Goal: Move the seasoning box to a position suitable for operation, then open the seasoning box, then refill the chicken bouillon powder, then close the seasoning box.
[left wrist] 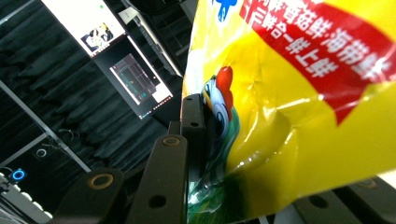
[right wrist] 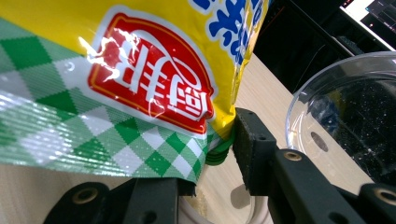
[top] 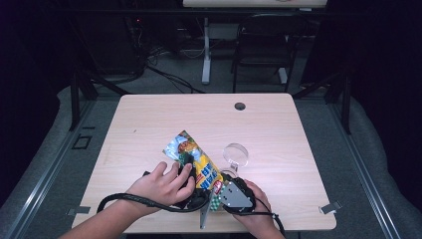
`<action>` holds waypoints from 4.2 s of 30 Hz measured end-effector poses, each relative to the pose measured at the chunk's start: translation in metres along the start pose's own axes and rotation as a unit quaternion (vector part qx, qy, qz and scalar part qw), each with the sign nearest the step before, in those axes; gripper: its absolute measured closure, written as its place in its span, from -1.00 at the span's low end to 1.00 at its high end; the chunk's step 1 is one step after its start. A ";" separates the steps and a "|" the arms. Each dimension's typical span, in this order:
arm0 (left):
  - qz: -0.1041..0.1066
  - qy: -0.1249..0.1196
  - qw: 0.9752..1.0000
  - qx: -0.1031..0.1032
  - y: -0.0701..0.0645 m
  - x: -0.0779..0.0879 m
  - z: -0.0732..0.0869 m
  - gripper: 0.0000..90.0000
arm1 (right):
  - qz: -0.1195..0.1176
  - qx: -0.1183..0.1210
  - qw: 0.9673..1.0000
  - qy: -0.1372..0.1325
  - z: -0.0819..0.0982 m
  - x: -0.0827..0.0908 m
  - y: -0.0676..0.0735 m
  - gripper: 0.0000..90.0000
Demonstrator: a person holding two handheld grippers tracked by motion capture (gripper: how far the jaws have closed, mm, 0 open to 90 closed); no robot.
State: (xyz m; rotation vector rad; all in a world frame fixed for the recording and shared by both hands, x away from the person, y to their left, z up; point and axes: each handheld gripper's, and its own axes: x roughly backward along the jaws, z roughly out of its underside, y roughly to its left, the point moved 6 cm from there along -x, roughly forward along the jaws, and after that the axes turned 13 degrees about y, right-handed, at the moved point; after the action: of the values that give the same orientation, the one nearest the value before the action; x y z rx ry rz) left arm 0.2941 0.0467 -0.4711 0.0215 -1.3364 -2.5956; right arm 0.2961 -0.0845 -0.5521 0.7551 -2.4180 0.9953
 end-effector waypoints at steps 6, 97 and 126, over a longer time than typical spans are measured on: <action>0.001 0.000 1.000 -0.001 0.000 0.000 0.000 0.80 | 0.002 0.000 1.000 0.001 0.000 0.000 0.000 0.57; -0.006 -0.009 0.999 -0.034 0.005 0.003 -0.004 0.93 | -0.001 -0.009 1.000 -0.002 0.001 -0.002 -0.002 0.57; -0.005 -0.007 0.999 -0.041 0.010 0.004 -0.005 0.93 | -0.010 -0.024 1.000 -0.014 -0.001 -0.004 -0.002 0.57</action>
State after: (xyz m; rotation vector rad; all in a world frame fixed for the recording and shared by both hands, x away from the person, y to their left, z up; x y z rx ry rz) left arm 0.2928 0.0364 -0.4654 -0.0033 -1.2356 -2.6605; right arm 0.3004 -0.0838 -0.5532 0.7810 -2.4446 0.9202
